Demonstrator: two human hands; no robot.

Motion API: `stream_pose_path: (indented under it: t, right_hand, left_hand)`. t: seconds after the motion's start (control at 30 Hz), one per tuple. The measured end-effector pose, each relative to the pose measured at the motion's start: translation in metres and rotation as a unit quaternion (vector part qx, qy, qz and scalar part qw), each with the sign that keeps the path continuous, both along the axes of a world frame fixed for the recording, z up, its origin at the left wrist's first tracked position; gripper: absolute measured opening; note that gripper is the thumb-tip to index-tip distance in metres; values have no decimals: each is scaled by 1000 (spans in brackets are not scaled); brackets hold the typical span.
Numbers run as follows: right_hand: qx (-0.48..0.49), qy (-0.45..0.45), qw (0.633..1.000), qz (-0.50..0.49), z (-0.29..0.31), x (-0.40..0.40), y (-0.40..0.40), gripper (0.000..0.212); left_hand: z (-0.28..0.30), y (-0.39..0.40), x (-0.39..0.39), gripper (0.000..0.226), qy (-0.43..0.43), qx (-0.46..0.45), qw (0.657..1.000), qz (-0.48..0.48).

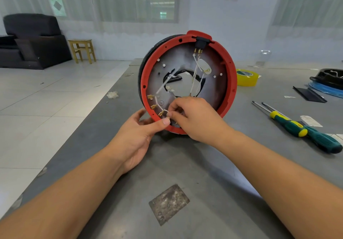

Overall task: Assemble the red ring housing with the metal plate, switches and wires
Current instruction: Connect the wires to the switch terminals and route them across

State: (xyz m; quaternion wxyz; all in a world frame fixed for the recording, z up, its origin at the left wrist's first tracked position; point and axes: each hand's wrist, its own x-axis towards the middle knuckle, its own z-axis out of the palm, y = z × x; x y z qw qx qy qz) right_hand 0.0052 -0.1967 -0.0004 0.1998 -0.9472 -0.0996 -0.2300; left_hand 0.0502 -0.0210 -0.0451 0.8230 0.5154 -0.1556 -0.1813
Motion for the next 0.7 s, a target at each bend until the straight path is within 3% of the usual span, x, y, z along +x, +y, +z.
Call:
stream_pose_path:
  t: [0.13, 0.33, 0.53, 0.7]
  right_hand:
    - [28, 16, 999, 9, -2, 0, 6, 10]
    - [73, 2, 997, 8, 5, 0, 1, 9]
    - [113, -20, 993, -4, 5, 0, -4, 8]
    - [74, -14, 997, -12, -2, 0, 3, 10]
  left_hand:
    - [-7, -1, 0, 64, -44, 61, 997, 9]
    - [-1, 0, -2, 83, -28, 43, 998, 43]
    - [1, 0, -6, 77, 34, 19, 999, -7]
    - [-2, -1, -6, 80, 34, 11, 999, -37]
